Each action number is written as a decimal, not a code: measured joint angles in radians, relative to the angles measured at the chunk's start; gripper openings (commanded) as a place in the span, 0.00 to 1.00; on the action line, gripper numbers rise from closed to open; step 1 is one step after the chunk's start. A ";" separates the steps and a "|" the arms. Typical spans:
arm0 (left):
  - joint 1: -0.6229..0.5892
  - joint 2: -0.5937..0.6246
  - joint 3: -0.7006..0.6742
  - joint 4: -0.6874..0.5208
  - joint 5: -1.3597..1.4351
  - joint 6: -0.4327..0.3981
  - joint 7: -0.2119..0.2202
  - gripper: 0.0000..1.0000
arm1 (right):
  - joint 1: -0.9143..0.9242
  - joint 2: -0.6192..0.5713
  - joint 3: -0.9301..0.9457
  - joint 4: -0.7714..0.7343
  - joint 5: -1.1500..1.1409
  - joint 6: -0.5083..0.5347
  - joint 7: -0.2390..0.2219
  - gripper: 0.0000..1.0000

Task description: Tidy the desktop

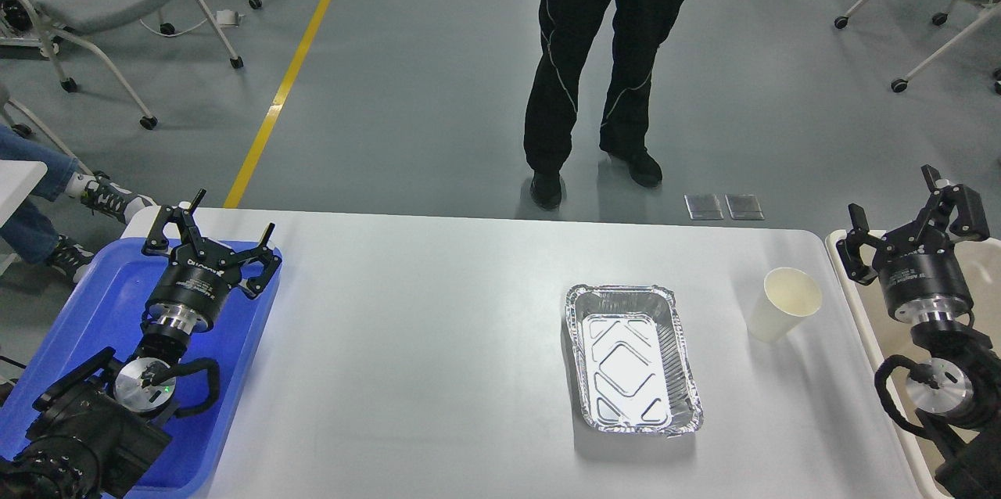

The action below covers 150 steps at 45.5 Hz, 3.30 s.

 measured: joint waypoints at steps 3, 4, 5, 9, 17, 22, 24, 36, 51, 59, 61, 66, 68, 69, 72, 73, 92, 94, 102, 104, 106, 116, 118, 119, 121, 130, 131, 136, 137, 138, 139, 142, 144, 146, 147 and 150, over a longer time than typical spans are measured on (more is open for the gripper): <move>0.000 0.000 0.000 0.000 0.000 0.000 0.000 1.00 | 0.000 0.004 -0.002 -0.005 0.001 -0.001 0.000 1.00; 0.000 0.000 0.000 0.000 0.000 0.000 0.000 1.00 | 0.000 0.005 -0.002 -0.007 0.001 -0.001 0.000 1.00; 0.000 0.000 0.000 0.000 0.000 0.000 0.000 1.00 | 0.001 0.006 -0.002 -0.008 0.001 -0.002 0.000 1.00; 0.000 0.000 0.000 0.000 0.000 0.000 0.000 1.00 | 0.003 0.008 -0.003 -0.013 0.001 -0.003 -0.001 1.00; 0.000 0.000 0.000 0.000 0.000 0.000 0.000 1.00 | 0.007 0.010 -0.005 -0.020 0.001 -0.006 -0.001 1.00; 0.000 0.000 0.000 0.000 0.000 0.000 0.000 1.00 | 0.008 0.005 -0.005 -0.022 0.001 -0.008 -0.001 1.00; 0.000 0.000 0.000 0.000 0.000 0.000 0.000 1.00 | 0.008 0.003 -0.005 -0.022 0.001 -0.008 -0.002 1.00; 0.000 0.000 0.000 0.000 0.000 0.000 0.000 1.00 | -0.002 -0.009 -0.005 -0.024 0.000 -0.009 -0.002 1.00; 0.000 0.000 0.000 0.000 0.000 0.000 0.000 1.00 | -0.020 -0.020 -0.007 -0.024 -0.001 -0.009 -0.002 1.00; 0.000 0.000 0.000 0.000 0.000 0.000 0.000 1.00 | -0.029 -0.036 -0.007 -0.024 -0.002 -0.009 -0.002 1.00; 0.000 0.000 0.000 0.000 0.000 0.000 0.000 1.00 | -0.030 -0.039 -0.007 -0.024 -0.002 -0.009 -0.002 1.00; 0.000 0.000 0.000 0.000 0.000 0.000 0.000 1.00 | -0.034 -0.043 -0.007 -0.024 -0.002 -0.010 -0.003 1.00; 0.000 0.000 0.000 0.000 0.000 0.000 0.000 1.00 | -0.034 -0.045 -0.007 -0.024 -0.002 -0.012 -0.004 1.00; 0.000 0.000 0.000 0.000 0.000 0.000 0.000 1.00 | -0.034 -0.045 -0.007 -0.025 -0.002 -0.013 -0.004 1.00; 0.000 0.000 0.000 0.000 0.000 0.000 0.000 1.00 | -0.034 -0.051 -0.008 -0.025 -0.003 -0.016 -0.005 1.00; 0.000 0.000 0.000 0.000 0.000 0.000 0.000 1.00 | -0.034 -0.053 -0.008 -0.024 -0.004 -0.017 -0.005 1.00; 0.000 0.000 0.000 0.000 0.000 0.000 0.000 1.00 | 0.048 -0.208 -0.266 -0.019 -0.015 -0.068 -0.012 1.00; 0.000 0.000 0.000 0.000 0.000 0.000 0.000 1.00 | 0.078 -0.231 -0.347 -0.019 -0.016 -0.076 -0.012 1.00; 0.000 0.000 0.000 0.000 0.000 0.000 0.000 1.00 | 0.239 -0.313 -0.723 -0.019 -0.013 -0.107 -0.015 1.00; 0.000 0.000 0.000 0.000 0.000 0.000 0.000 1.00 | 0.277 -0.328 -0.803 -0.019 -0.013 -0.112 -0.018 1.00; 0.000 0.000 0.000 0.000 0.000 0.000 0.000 1.00 | 0.326 -0.345 -0.903 -0.019 -0.012 -0.116 -0.022 1.00; 0.000 0.000 0.000 -0.001 0.000 0.000 0.000 1.00 | 0.542 -0.393 -1.288 -0.015 -0.018 -0.119 -0.043 1.00; 0.000 0.000 0.000 -0.001 0.000 0.000 0.000 1.00 | 0.570 -0.397 -1.337 -0.014 -0.019 -0.118 -0.049 1.00; 0.000 0.000 0.000 -0.001 0.000 0.000 0.000 1.00 | 0.591 -0.399 -1.376 -0.013 -0.019 -0.118 -0.054 1.00; 0.000 0.000 0.000 -0.001 0.000 0.000 0.000 1.00 | 0.629 -0.400 -1.442 -0.011 -0.021 -0.117 -0.060 1.00; 0.000 0.000 0.000 -0.001 0.000 0.000 0.000 1.00 | 0.779 -0.381 -1.684 0.001 -0.093 -0.112 -0.078 1.00; 0.000 0.000 0.000 -0.001 0.000 0.000 0.000 1.00 | 0.794 -0.376 -1.706 0.002 -0.117 -0.111 -0.079 1.00; 0.000 0.000 0.000 -0.001 0.000 0.000 0.000 1.00 | 0.838 -0.354 -1.766 0.005 -0.216 -0.109 -0.084 1.00; 0.000 0.000 0.000 -0.001 0.000 0.000 0.000 1.00 | 0.845 -0.349 -1.775 0.006 -0.238 -0.109 -0.084 1.00; 0.000 0.000 0.000 -0.001 0.000 0.000 0.000 1.00 | 0.853 -0.343 -1.785 0.007 -0.264 -0.109 -0.085 1.00; 0.000 0.000 0.000 -0.001 0.000 0.000 0.000 1.00 | 0.859 -0.338 -1.792 0.008 -0.285 -0.109 -0.085 1.00; 0.000 0.000 0.000 -0.001 0.000 0.000 0.000 1.00 | 0.873 -0.323 -1.812 0.010 -0.345 -0.109 -0.086 1.00; 0.000 0.000 0.000 -0.001 0.000 0.000 0.000 1.00 | 0.879 -0.311 -1.823 0.010 -0.381 -0.108 -0.087 1.00; 0.000 0.000 0.000 -0.001 0.000 0.000 0.000 1.00 | 0.881 -0.301 -1.832 0.011 -0.404 -0.108 -0.088 1.00; 0.000 0.000 0.000 -0.001 0.000 0.000 0.000 1.00 | 0.882 -0.293 -1.838 0.012 -0.419 -0.108 -0.088 1.00; 0.000 0.000 0.000 -0.001 0.000 0.000 0.000 1.00 | 0.879 -0.273 -1.851 0.012 -0.447 -0.108 -0.088 1.00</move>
